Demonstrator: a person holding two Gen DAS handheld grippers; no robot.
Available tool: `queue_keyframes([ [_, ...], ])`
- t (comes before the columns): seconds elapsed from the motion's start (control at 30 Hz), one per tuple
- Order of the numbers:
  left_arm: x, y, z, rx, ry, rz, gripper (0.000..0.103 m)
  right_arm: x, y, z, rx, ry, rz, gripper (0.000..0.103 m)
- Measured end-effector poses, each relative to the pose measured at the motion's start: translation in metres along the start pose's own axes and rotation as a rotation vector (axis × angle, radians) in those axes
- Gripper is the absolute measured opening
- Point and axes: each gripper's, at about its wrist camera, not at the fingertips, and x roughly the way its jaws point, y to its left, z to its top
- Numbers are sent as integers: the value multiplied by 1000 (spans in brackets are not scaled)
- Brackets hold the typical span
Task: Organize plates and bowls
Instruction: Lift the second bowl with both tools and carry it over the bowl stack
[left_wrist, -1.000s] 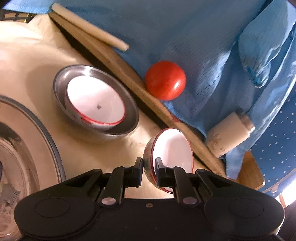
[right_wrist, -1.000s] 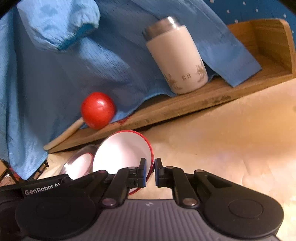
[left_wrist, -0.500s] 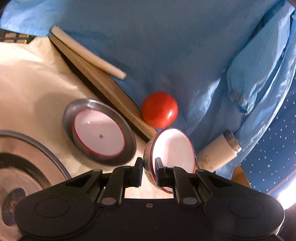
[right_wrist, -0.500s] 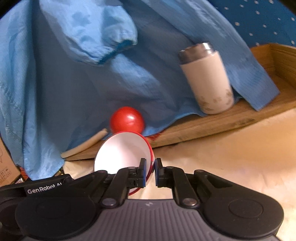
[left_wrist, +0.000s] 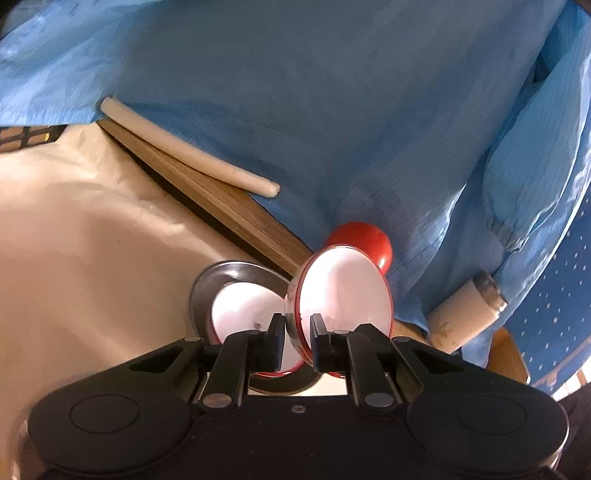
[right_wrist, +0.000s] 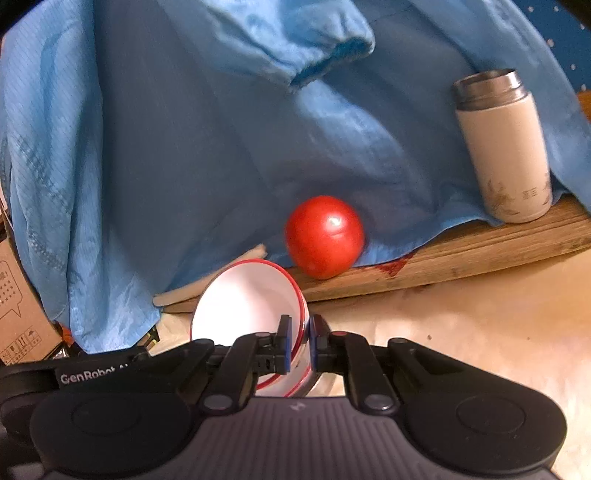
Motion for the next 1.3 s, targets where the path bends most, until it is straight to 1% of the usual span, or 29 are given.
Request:
queue_keyframes([
  [0.23,3,12,3,30,37,14,14,10,6,2,9,46,0,10],
  [0.6,18,23,6,31,82,63,15,32,8,-3,15,114,-34,10],
  [0.8,19,21,11,48,76,76,16,40,11,-5,11,132,-55,11],
  [1.0,22,16,10,108,88,84,18,43,11,-4,11,142,-72,11],
  [1.3,26,12,11,150,110,93,19,44,13,-2,-7,159,-96,12],
])
